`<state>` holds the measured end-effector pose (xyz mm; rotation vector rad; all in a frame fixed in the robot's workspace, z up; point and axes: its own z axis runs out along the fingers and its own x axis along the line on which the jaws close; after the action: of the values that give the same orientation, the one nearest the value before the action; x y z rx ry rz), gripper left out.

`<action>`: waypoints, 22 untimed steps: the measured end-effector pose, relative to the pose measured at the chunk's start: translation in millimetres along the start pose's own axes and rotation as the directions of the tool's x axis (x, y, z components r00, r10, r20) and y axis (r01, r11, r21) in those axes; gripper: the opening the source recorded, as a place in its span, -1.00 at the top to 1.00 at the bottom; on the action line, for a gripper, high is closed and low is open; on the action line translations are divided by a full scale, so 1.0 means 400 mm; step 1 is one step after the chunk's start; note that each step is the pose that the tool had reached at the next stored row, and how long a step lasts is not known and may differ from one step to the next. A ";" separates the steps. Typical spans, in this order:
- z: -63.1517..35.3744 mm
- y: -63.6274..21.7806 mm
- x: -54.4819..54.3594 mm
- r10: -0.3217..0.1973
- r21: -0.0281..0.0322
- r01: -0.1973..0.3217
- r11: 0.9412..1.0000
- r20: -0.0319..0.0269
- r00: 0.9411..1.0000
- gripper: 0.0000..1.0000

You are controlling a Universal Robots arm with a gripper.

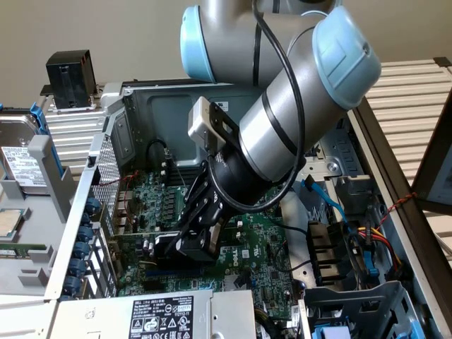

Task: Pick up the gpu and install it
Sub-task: 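Insert the gpu into the slot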

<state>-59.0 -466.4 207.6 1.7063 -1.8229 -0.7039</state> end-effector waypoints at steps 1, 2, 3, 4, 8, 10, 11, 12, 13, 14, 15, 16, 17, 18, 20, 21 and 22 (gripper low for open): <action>0.000 0.000 0.000 0.000 0.000 0.000 1.000 0.000 1.000 0.47; 0.000 0.000 0.000 0.000 0.000 0.000 1.000 0.000 1.000 0.47; 0.000 0.000 0.000 0.000 0.000 0.000 1.000 0.000 1.000 0.47; 0.000 0.000 0.000 0.000 0.000 0.000 1.000 0.000 1.000 0.47; -0.003 0.003 0.000 0.000 0.000 0.000 1.000 0.000 1.000 0.47; -0.005 0.005 0.000 0.000 0.000 0.000 1.000 0.000 1.000 0.47; -0.006 0.006 0.000 0.000 0.000 0.000 1.000 0.000 1.000 0.47; -0.009 0.009 0.001 0.000 0.000 0.000 1.000 0.000 1.000 0.47; -0.012 0.012 0.001 0.000 0.000 0.000 1.000 0.000 1.000 0.47; -0.015 0.014 0.001 0.000 0.000 0.000 1.000 0.000 1.000 0.47; -0.017 0.015 0.001 0.000 0.000 0.000 1.000 0.000 1.000 0.47; -0.019 0.015 0.001 0.000 0.000 0.000 1.000 0.000 1.000 0.47; -0.020 0.013 0.000 0.000 0.000 0.000 1.000 0.000 1.000 0.47; -0.021 0.012 0.000 0.000 0.000 0.000 1.000 0.000 1.000 0.47; -0.022 0.011 0.000 0.000 0.000 0.000 1.000 0.000 1.000 0.47; -0.022 0.011 0.000 0.000 0.000 0.000 1.000 0.000 1.000 0.47; -0.023 0.010 0.000 0.000 0.000 0.000 1.000 0.000 1.000 0.47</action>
<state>-55.7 -466.4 217.0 1.7063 -1.8229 -0.7042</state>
